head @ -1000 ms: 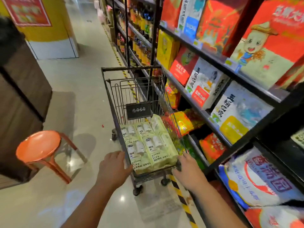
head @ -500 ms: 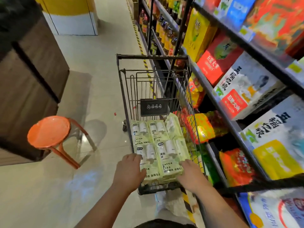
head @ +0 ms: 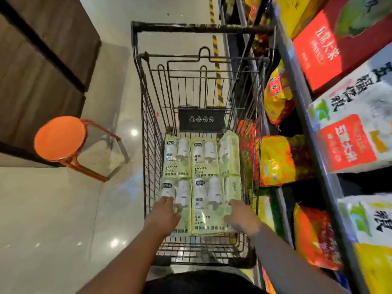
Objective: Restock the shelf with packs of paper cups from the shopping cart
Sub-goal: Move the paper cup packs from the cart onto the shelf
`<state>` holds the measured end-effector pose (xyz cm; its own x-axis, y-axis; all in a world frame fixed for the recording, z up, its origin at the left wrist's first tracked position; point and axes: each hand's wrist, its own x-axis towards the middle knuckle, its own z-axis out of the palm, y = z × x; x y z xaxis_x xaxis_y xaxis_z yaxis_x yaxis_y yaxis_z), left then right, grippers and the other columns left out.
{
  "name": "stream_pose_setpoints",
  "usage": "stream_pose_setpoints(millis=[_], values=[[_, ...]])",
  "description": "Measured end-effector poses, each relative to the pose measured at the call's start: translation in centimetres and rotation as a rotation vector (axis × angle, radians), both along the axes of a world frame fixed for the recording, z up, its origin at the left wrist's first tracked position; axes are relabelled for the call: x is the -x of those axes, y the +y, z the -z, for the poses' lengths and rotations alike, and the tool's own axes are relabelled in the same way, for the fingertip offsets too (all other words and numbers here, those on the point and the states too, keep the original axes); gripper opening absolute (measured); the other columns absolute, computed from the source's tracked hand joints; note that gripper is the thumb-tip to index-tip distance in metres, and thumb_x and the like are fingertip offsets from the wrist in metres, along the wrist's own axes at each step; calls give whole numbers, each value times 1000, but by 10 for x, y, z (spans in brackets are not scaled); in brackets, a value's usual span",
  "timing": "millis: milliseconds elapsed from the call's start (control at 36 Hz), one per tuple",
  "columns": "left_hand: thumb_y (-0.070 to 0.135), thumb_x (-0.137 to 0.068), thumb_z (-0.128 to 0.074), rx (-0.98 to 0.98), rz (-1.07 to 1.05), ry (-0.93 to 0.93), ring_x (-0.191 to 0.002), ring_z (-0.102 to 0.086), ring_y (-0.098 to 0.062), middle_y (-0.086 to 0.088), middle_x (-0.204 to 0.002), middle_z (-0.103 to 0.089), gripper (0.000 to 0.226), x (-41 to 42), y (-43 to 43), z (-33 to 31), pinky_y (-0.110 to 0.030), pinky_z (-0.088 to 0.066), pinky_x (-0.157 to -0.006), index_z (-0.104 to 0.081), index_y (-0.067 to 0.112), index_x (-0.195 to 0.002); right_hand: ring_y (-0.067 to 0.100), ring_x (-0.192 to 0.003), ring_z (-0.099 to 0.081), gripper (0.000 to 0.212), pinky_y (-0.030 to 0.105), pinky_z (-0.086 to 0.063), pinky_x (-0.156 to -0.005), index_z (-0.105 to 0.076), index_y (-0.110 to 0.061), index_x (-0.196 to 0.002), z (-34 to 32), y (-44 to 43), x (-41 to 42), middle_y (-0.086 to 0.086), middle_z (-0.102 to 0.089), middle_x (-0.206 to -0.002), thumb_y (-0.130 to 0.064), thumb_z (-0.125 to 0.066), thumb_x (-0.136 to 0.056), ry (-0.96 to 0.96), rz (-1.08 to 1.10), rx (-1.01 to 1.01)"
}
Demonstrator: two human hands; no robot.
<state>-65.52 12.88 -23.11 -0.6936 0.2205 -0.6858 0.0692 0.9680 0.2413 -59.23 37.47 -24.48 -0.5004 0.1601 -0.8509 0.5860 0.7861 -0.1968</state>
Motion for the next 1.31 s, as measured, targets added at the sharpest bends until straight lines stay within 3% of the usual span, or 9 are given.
stream_pose_setpoints(millis=[139, 222, 333, 611, 750, 972, 1139, 1250, 1306], values=[[35, -96, -53, 48, -156, -28, -123, -52, -28, -11, -139, -48, 50, 7, 5, 34, -41, -48, -101, -45, 11, -139, 30, -119, -56, 57, 34, -52, -89, -41, -15, -145, 39, 9, 23, 13, -46, -144, -32, -57, -93, -31, 56, 32], [33, -96, -52, 93, -218, -91, -120, -53, -30, -11, -134, -50, 44, 9, 5, 60, -41, -47, -97, -46, 11, -134, 30, -120, -55, 58, 27, -42, -81, -41, -12, -146, 61, 5, 29, 13, -50, -143, -26, -56, -92, -15, 71, 101], [26, -98, -50, 102, -249, -159, -121, -50, -29, -13, -132, -51, 39, 10, 11, 90, -39, -43, -100, -49, 6, -132, 21, -95, -56, 51, 27, -42, -64, -44, -13, -141, 84, -3, 28, 9, -57, -130, -27, -55, -93, 4, 121, 146], [36, -75, -74, 256, -635, -143, -143, -28, -32, -9, -154, -32, 98, 10, 24, 129, -56, -33, -108, -18, 11, -151, 28, -120, -49, 79, 34, -50, -96, -28, -18, -150, 118, -27, 17, 12, -31, -141, -21, -72, -84, 49, 314, 104], [30, -70, -74, 246, -691, -199, -145, -22, -33, -6, -160, -29, 108, 11, 23, 136, -59, -33, -110, -11, 17, -157, 34, -124, -46, 78, 38, -44, -98, -35, -14, -142, 125, -39, 27, 14, -42, -137, -29, -79, -80, 84, 478, 13], [40, -60, -87, 243, -730, -216, -128, -39, -32, -15, -137, -44, 109, 33, 22, 127, -40, -46, -100, -31, 2, -145, 23, -87, -66, 67, 33, -59, -69, -48, -9, -119, 126, -21, 47, 10, -63, -111, -19, -88, -67, 12, 840, 87], [21, -67, -85, 207, -851, -305, -122, -50, -40, -24, -153, -18, 105, 36, 28, 125, -43, -54, -90, -23, 1, -150, 23, -85, -70, 52, 27, -53, -63, -60, -7, -119, 122, -14, 48, 10, -73, -97, -13, -85, -73, -62, 877, 231], [32, -74, -83, 166, -848, -293, -132, -45, -38, -20, -149, -41, 82, 41, 23, 130, -41, -43, -106, -48, 4, -142, 27, -92, -68, 68, 39, -61, -71, -52, -10, -121, 123, -16, 46, 12, -66, -113, -17, -89, -65, -7, 912, 208], [32, -78, -82, 196, -845, -309, -119, -50, -32, -18, -145, -41, 78, 41, 21, 125, -34, -45, -92, -47, 4, -141, 29, -98, -65, 69, 43, -59, -81, -50, -12, -121, 122, -18, 45, 10, -63, -115, -14, -86, -63, 29, 934, 216]])
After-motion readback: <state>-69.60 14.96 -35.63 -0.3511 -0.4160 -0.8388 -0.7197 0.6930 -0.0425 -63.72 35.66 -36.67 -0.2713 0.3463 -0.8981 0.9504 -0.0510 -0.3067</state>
